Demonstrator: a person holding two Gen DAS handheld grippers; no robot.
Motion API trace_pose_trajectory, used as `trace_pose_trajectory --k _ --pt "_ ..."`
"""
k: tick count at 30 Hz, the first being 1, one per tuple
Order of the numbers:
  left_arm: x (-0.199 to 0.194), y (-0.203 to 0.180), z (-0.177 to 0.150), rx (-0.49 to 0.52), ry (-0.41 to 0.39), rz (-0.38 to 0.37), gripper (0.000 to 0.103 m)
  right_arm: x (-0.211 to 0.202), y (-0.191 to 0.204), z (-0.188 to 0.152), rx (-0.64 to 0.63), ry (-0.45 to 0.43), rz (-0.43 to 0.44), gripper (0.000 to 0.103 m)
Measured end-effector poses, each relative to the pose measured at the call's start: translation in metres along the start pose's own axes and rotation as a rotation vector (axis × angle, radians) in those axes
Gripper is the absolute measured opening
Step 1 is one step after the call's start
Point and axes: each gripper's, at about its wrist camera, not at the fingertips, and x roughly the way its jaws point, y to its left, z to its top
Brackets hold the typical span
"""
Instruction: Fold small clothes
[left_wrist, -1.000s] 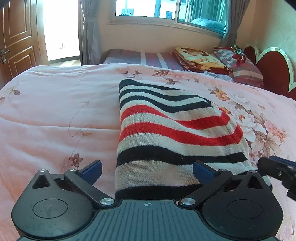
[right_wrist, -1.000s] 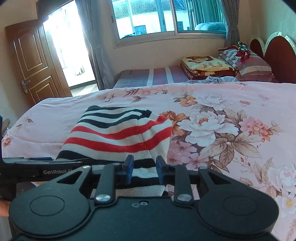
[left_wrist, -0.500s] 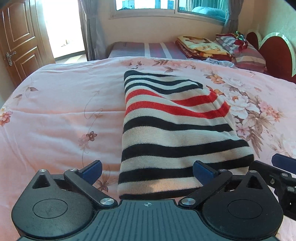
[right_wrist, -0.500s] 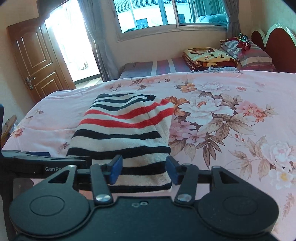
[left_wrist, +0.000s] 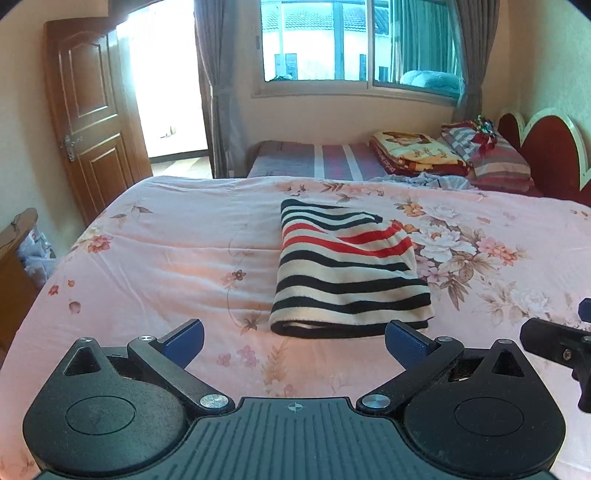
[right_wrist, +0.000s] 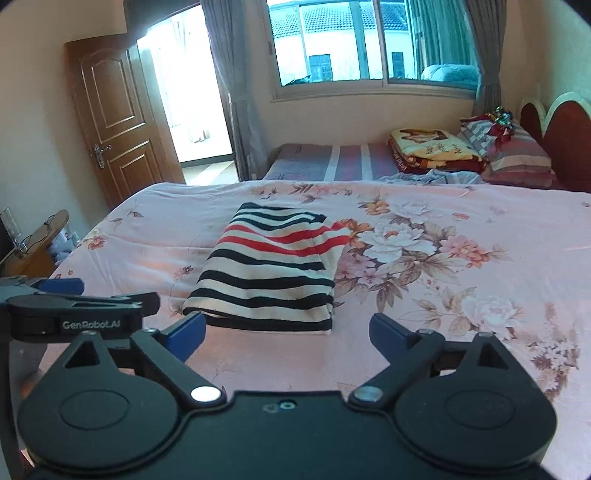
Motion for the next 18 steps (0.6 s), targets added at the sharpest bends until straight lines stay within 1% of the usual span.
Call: trace_pose_trajectory --k 2,6,9,11,14,18 --pt "-0.025 0.0 -0.01 -0.026 -0.02 0.014 0.103 -0.025 -0.004 -0.006 0.011 -0.037 -0.007 0.102" --pt "-0.067 -0.007 -0.029 -0.036 -0.02 0.028 0.103 -0.07 -0.008 -0.023 0.011 -0.1 0.0 0.102" --pt "-0.098 -0.013 -0.045 -0.031 -0.037 0.035 0.103 -0.1 -0.009 -0.034 0.007 -0.156 -0.021 0.102" --pt "-0.116 -0.016 -0.055 -0.025 -0.046 0.042 0.103 -0.113 -0.009 -0.039 -0.002 -0.175 -0.034 0.102" --pt "-0.137 -0.019 -0.066 -0.036 -0.051 0.04 0.103 -0.126 -0.01 -0.046 -0.013 -0.18 -0.036 0.102" --pt "-0.16 -0.021 -0.072 -0.042 -0.076 0.055 0.103 -0.14 -0.012 -0.055 -0.023 -0.196 -0.031 0.102"
